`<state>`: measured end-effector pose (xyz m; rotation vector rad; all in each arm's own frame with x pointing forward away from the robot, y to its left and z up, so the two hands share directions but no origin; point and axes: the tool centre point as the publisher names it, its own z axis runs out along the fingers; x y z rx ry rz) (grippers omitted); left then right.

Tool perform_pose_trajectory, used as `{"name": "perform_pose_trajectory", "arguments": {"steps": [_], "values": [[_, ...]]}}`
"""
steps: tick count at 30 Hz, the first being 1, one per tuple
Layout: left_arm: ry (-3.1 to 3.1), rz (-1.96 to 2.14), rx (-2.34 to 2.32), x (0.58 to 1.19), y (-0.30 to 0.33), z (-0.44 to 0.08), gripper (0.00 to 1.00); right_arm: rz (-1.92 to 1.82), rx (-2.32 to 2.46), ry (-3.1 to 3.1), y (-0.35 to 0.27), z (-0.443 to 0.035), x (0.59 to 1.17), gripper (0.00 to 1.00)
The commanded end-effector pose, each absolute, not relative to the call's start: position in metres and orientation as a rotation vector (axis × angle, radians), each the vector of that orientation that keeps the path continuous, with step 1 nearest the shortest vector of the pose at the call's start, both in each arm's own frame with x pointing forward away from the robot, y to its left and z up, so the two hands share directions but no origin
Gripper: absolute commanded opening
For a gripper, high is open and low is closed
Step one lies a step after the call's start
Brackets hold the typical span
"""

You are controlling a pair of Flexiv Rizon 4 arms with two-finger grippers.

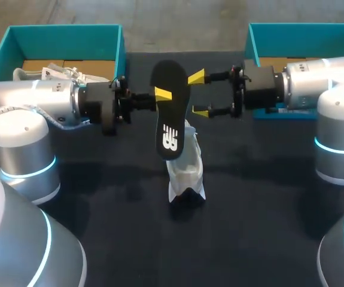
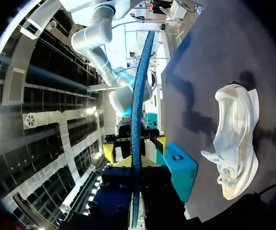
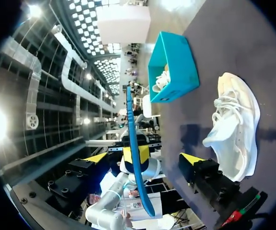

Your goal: Take the shoe out of the shoebox, open the shoe tongue, remove and reinsert the insole, then place the shoe into the shoebox

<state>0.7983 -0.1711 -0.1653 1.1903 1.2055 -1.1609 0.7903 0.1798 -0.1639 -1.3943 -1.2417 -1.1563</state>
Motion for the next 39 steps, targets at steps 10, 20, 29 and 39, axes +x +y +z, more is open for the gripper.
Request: {"name": "perform_pose_trajectory", "arguments": {"steps": [10,20,29,39], "values": [[1.213,-1.141,1.179,0.793,-0.170,-0.163,0.00,-1.148,-1.462,-1.268,0.145,-0.159,0.765,1.00],[1.213,-1.141,1.179,0.793,-0.170,-0.163,0.00,-1.148,-1.462,-1.268,0.145,-0.159,0.765,1.00],[1.213,-1.141,1.179,0.793,-0.170,-0.163,0.00,-1.148,-1.462,-1.268,0.145,-0.159,0.765,1.00],[1.213,-1.141,1.179,0.793,-0.170,-0.163,0.00,-1.148,-1.462,-1.268,0.145,-0.159,0.765,1.00]]}}
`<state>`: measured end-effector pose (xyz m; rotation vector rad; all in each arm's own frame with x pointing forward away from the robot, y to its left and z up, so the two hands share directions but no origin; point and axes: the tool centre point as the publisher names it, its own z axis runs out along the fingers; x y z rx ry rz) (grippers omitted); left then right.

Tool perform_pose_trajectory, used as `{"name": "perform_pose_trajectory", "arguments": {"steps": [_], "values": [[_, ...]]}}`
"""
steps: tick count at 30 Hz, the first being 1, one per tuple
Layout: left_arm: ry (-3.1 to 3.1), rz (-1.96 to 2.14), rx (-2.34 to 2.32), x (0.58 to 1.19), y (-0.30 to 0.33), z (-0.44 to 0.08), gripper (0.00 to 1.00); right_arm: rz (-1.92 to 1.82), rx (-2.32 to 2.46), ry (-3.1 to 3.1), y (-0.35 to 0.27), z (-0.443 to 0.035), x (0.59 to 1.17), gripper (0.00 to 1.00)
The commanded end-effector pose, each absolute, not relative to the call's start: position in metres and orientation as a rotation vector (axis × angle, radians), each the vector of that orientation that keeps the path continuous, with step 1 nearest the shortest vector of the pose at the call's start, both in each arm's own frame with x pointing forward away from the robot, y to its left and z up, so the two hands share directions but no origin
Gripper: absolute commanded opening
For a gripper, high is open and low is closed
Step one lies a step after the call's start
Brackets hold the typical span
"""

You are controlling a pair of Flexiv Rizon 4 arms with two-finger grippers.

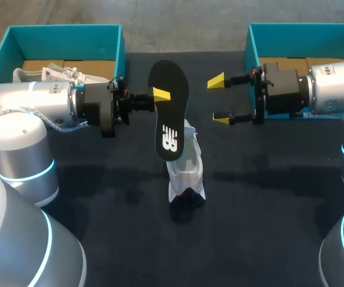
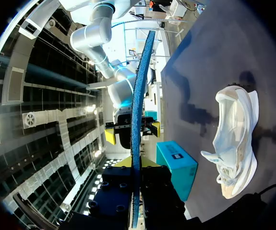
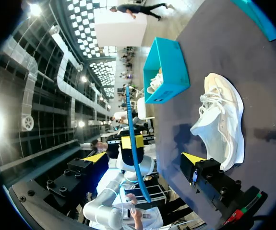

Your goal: Take the shoe out of the shoebox, open the shoe tongue, remove and reinsert the insole, then place the shoe into the shoebox

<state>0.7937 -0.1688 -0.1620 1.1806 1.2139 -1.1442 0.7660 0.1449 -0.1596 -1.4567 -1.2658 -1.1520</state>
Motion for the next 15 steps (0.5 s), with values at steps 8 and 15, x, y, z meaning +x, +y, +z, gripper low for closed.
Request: {"name": "perform_pose_trajectory", "arguments": {"steps": [8,15], "values": [[1.213,-1.141,1.179,0.793,-0.170,-0.163,0.00,-1.125,-1.514,-1.288,0.136,-0.181,0.759,1.00],[1.213,-1.141,1.179,0.793,-0.170,-0.163,0.00,-1.109,-1.615,-1.288,0.114,-0.197,0.738,1.00]]}}
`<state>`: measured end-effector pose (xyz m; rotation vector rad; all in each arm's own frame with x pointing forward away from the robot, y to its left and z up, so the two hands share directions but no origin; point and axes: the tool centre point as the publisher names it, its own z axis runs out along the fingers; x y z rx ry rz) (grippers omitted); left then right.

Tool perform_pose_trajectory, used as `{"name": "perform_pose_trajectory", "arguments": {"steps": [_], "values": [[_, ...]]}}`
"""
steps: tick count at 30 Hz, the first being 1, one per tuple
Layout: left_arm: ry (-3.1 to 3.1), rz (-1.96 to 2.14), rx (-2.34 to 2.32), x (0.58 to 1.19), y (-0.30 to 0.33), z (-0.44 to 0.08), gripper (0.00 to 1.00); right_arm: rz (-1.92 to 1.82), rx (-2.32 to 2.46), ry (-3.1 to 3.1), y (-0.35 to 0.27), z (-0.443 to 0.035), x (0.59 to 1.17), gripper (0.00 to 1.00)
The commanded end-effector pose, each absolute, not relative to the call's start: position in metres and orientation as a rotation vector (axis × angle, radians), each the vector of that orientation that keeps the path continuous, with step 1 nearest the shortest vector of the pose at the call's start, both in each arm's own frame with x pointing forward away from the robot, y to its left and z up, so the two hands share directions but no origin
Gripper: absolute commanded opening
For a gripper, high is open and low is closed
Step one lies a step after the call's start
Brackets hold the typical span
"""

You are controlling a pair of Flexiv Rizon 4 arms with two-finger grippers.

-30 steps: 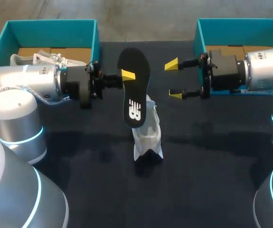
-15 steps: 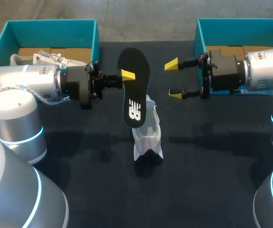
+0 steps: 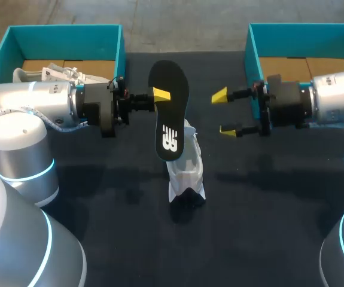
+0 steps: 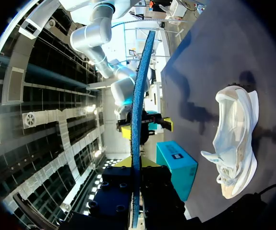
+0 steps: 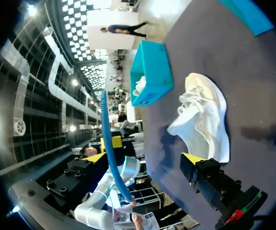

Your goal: Take the shoe out of the shoebox, open the shoe tongue, remove and reinsert the insole, then place the shoe into the shoebox

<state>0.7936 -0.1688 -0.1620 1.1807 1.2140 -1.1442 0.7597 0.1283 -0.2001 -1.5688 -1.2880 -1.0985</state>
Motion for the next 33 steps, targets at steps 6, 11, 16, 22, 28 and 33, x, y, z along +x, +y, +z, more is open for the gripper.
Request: {"name": "perform_pose_trajectory", "arguments": {"steps": [6,11,16,22,28,33], "values": [[1.253,-1.231,1.134,0.779,-0.170,-0.158,0.00,-1.114,-1.665,-1.255,0.094,-0.195,0.725,1.00],[1.327,-1.337,1.084,0.766,-0.166,-0.154,0.00,-1.093,-1.711,-1.271,0.083,-0.193,0.718,1.00],[1.391,-1.476,1.022,0.748,-0.162,-0.156,0.00,-1.091,-1.759,-1.273,0.076,-0.194,0.713,1.00],[1.517,-1.662,0.904,0.727,-0.155,-0.158,0.00,-1.094,-1.820,-1.265,0.069,-0.202,0.705,1.00],[1.588,-1.793,0.839,0.712,-0.150,-0.163,0.00,-1.081,-1.854,-1.255,0.061,-0.208,0.699,1.00],[1.615,-1.820,0.822,0.706,-0.151,-0.163,0.00,-1.068,-1.865,-1.242,0.058,-0.211,0.696,1.00]]}}
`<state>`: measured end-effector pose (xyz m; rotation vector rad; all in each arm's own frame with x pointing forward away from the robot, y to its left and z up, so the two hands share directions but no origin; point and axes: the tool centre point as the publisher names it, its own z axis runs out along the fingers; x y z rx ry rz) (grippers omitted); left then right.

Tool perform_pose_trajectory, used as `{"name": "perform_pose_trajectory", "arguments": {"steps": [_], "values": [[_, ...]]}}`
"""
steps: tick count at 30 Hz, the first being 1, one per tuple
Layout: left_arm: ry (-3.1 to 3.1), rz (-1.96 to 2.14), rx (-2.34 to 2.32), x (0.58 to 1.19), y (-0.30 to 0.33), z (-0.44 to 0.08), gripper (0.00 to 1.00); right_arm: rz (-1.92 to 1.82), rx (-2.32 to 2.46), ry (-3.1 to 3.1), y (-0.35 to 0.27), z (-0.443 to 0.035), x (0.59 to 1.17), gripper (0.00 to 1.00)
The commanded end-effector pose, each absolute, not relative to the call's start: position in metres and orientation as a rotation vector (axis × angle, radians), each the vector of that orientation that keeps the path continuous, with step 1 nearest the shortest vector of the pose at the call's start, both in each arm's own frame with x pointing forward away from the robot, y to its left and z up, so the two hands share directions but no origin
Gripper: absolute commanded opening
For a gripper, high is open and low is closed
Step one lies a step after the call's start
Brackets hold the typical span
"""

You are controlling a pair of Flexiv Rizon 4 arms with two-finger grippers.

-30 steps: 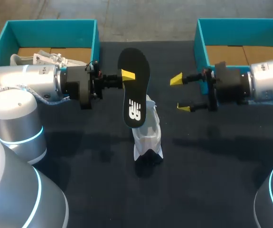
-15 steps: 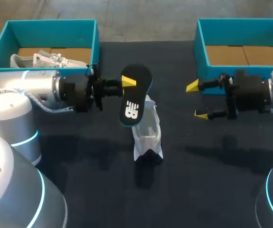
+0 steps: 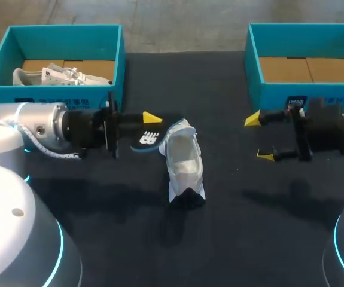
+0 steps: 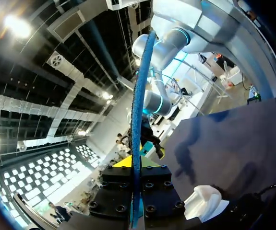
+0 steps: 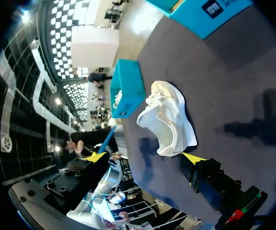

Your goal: Take the shoe out of the shoebox, open the shoe tongue, remove and reinsert the insole, then place the shoe into the shoebox

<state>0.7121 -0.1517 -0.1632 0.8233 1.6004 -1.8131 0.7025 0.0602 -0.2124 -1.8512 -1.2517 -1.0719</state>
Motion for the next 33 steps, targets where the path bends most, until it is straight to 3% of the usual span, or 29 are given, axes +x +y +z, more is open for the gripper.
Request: {"name": "perform_pose_trajectory", "arguments": {"steps": [1,33], "values": [[1.618,-1.824,0.823,0.704,-0.152,-0.164,0.00,-1.068,-1.869,-1.233,0.057,-0.211,0.695,1.00],[1.593,-1.897,0.830,0.681,-0.155,-0.156,0.00,-1.076,-1.928,-1.242,0.067,-0.214,0.690,1.00]]}}
